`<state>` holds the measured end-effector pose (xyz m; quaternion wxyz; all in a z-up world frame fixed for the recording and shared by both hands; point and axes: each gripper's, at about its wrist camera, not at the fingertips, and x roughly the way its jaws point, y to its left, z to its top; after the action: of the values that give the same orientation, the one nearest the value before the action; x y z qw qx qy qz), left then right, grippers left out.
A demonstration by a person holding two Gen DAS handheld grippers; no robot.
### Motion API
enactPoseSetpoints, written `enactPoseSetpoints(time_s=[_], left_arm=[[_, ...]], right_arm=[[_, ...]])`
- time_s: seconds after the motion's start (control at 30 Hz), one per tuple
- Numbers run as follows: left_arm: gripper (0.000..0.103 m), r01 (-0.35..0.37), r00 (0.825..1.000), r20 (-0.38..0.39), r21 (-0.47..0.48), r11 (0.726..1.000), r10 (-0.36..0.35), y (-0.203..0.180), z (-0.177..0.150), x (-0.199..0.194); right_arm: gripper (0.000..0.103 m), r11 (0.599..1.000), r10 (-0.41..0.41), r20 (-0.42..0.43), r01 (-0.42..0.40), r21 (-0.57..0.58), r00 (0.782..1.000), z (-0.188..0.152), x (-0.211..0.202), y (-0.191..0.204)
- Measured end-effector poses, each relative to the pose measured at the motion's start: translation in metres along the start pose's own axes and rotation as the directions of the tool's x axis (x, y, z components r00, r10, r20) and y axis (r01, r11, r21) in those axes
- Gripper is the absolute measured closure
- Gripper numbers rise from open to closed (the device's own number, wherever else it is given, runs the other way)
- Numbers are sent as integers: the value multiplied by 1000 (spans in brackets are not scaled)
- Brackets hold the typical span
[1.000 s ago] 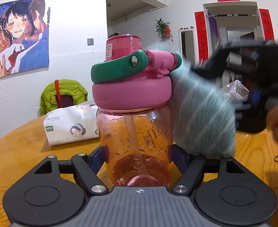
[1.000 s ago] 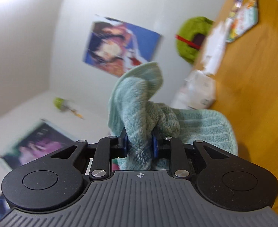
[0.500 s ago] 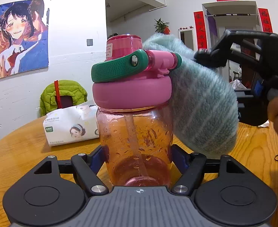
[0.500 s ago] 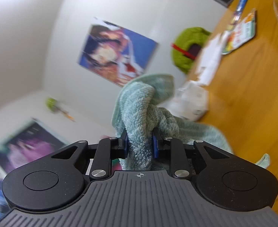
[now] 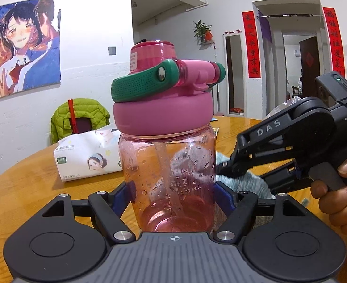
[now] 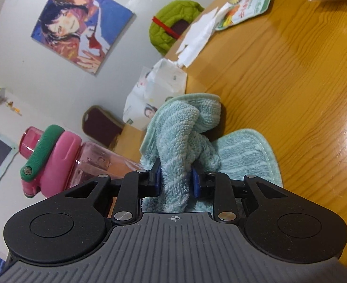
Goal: Clean container
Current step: 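Wipe the towel in the right tool across the bottle's green lid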
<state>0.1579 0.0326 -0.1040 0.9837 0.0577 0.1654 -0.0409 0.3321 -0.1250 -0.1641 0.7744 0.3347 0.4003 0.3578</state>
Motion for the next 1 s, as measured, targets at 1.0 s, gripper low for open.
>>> enactPoseSetpoints(time_s=[1.0], left_arm=[[29, 37, 998, 56, 80, 996, -41, 2, -2, -5]], right_arm=[[79, 715, -85, 442, 363, -597, 893, -63, -117, 196]])
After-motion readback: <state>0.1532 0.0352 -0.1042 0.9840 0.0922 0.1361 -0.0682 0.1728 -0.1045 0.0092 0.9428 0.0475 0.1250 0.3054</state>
